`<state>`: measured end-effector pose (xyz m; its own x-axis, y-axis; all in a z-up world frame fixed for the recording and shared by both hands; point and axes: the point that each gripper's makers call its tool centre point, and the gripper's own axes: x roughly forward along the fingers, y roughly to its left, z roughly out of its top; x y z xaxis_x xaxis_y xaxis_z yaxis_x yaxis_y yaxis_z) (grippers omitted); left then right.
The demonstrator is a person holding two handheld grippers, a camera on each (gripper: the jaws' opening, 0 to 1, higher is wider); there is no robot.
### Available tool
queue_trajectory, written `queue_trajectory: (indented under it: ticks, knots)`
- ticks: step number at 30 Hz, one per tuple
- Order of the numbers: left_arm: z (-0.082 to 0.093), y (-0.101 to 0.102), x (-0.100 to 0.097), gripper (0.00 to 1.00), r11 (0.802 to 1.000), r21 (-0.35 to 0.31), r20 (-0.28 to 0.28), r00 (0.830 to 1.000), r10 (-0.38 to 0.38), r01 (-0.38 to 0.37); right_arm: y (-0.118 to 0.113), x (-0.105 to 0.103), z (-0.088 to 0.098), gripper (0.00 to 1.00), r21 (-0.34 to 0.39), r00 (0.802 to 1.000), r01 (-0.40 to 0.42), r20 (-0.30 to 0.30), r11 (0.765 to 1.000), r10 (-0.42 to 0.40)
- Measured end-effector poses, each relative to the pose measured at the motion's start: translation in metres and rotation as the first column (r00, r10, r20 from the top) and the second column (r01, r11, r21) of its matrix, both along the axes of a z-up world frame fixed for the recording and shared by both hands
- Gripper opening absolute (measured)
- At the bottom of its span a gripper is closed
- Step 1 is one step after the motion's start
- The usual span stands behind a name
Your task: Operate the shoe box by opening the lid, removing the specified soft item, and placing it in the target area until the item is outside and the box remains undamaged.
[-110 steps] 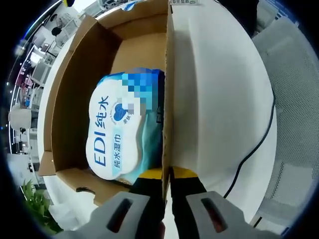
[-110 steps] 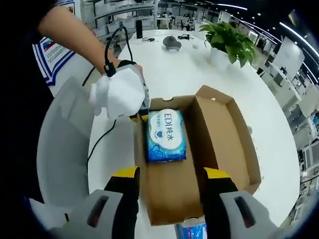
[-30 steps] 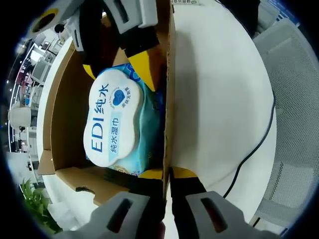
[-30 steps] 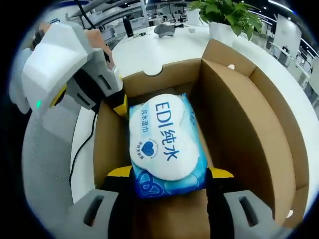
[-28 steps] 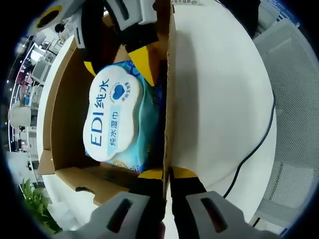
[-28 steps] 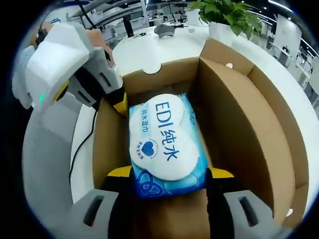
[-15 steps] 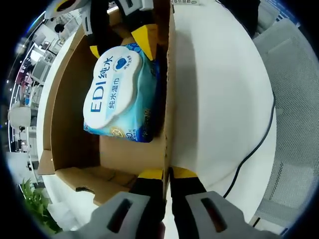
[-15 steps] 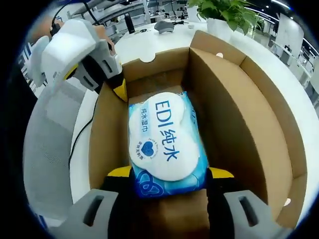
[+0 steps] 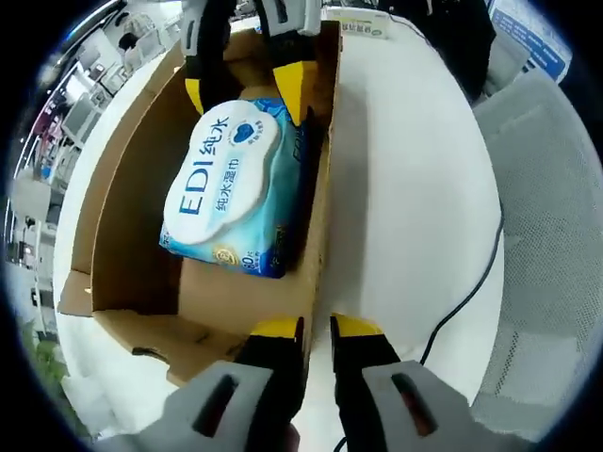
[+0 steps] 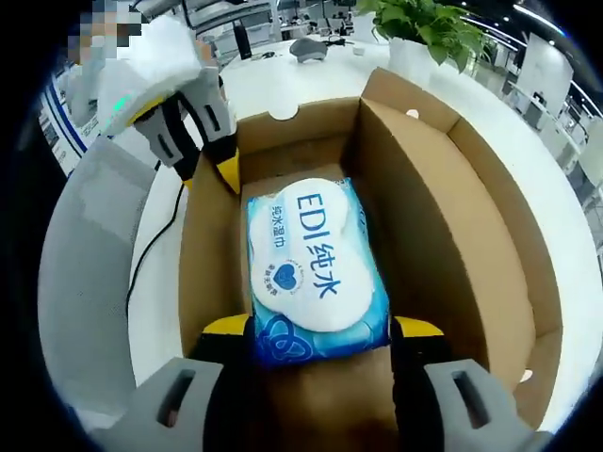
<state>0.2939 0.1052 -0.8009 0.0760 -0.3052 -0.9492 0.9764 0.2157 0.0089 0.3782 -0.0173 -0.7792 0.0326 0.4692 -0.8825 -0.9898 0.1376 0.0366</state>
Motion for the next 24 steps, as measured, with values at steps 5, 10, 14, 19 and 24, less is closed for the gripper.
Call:
queue_trajectory:
  ticks: [5,10,14,19,24]
  knots:
    - [0.01,-0.009,0.0,0.28,0.99,-0.102,-0.03,0.995,0.094,-0.097,-0.008,0.003,0.015,0.58,0.015,0.999,0.017,0.036,1.0,-0.018]
    - [0.036,-0.017,0.005,0.32,0.967,-0.212,-0.043,0.99,0.134,-0.14,-0.016,0.001,0.027,0.57,0.011,0.998,-0.003,0.069,1.0,0.002]
    - [0.066,-0.025,0.021,0.32,0.955,-0.273,0.025,0.992,0.125,-0.114,-0.013,-0.004,0.037,0.57,0.054,0.998,-0.017,0.063,0.998,0.013]
    - [0.095,-0.033,0.035,0.39,0.936,-0.341,0.075,0.99,0.121,-0.089,-0.015,-0.008,0.048,0.58,0.068,0.997,-0.028,0.078,0.997,0.023]
    - [0.102,-0.027,0.051,0.46,0.956,-0.292,0.147,0.986,0.081,-0.035,-0.02,-0.01,0.053,0.59,0.064,0.995,-0.045,0.089,0.997,0.039]
